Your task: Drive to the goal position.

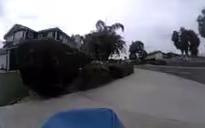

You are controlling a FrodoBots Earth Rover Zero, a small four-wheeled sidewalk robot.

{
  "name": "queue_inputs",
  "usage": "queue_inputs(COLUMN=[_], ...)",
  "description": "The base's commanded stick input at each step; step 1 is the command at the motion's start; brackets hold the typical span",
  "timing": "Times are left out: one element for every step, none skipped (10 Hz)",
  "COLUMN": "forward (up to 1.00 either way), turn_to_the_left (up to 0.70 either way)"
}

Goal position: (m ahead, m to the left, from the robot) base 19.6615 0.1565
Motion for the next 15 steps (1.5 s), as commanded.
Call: queue_inputs(forward=[0.70,0.70,0.70,0.70,0.70,0.70,0.70,0.70,0.70,0.70,0.70,0.70,0.70,0.70,0.70], turn_to_the_left=[-0.27,-0.27,-0.27,-0.27,-0.27,-0.27,-0.27,-0.27,-0.27,-0.27,-0.27,-0.27,-0.27,-0.27,-0.27])
